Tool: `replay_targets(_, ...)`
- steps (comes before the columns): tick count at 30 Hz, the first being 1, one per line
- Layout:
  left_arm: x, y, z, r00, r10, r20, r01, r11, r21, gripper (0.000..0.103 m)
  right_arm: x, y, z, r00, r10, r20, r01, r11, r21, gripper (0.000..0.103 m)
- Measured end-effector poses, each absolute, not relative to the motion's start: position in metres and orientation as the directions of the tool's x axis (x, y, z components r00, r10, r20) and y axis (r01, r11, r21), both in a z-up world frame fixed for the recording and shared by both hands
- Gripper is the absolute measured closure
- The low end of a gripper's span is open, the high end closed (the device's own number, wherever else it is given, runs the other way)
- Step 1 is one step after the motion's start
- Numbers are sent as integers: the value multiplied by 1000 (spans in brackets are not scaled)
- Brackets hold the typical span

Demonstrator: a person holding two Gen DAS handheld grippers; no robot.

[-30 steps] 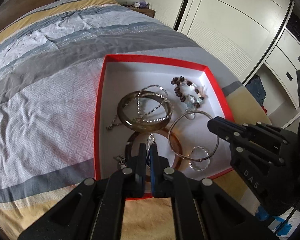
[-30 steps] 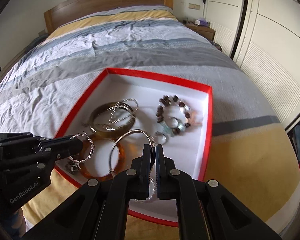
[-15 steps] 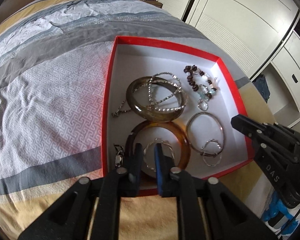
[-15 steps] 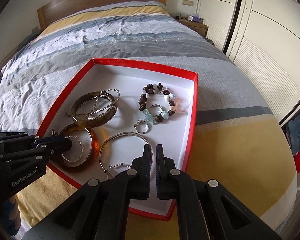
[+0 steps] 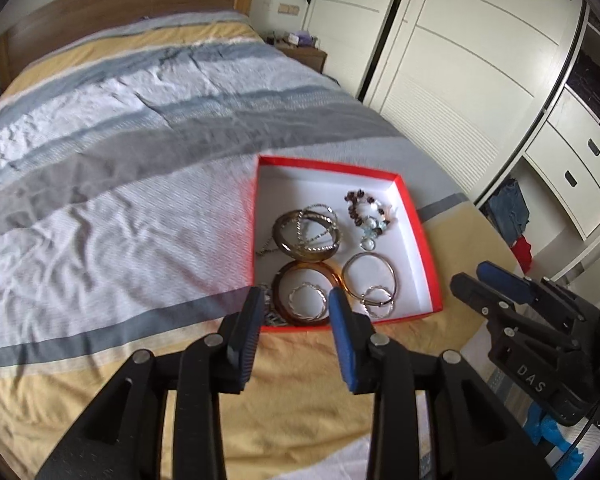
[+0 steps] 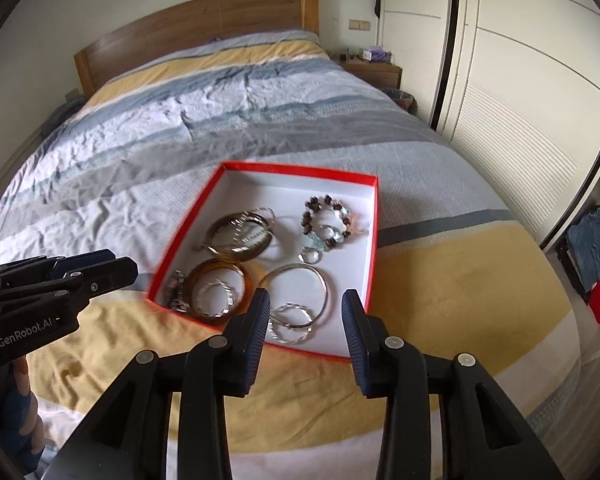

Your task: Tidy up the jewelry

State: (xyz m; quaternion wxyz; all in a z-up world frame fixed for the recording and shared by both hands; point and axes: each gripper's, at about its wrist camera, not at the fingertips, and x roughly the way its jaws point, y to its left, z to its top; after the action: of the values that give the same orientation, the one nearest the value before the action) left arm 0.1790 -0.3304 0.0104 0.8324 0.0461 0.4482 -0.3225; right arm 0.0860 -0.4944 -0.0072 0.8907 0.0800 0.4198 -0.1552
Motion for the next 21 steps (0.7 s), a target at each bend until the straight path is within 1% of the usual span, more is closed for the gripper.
replay_targets(1,173,-320,21,416,-489,-767,570,797,-199,70,82,-490,1,609,-208,-765,341,940,16,62)
replay_targets(3,159,-299,41,468,-469,-749,553,816,-165,69,72,-475,20,634,-202,-747,331,943,26,53)
replay_targets(6,137,-261,67,544,-423,-725,509,853,-115,59,60,-448,45,673,-184,-717,298,954,36,47)
replay_targets(9,114,-220,88,614,-375,-695,460,885,-71,56,47,-419,64,704,-155,-693,260,964,48,41)
replay_targets(15,64,-142,119,722,-272,-637,350,937,-2,53,20,-358,92,754,-90,-650,161,986,50,33)
replay_targets(20,20,-93,137,780,-210,-590,276,961,22,53,-6,-312,107,778,-51,-626,97,994,40,31)
replay_targets(21,13,-86,139,789,-199,-581,264,964,28,53,-12,-303,109,782,-47,-621,88,996,35,30)
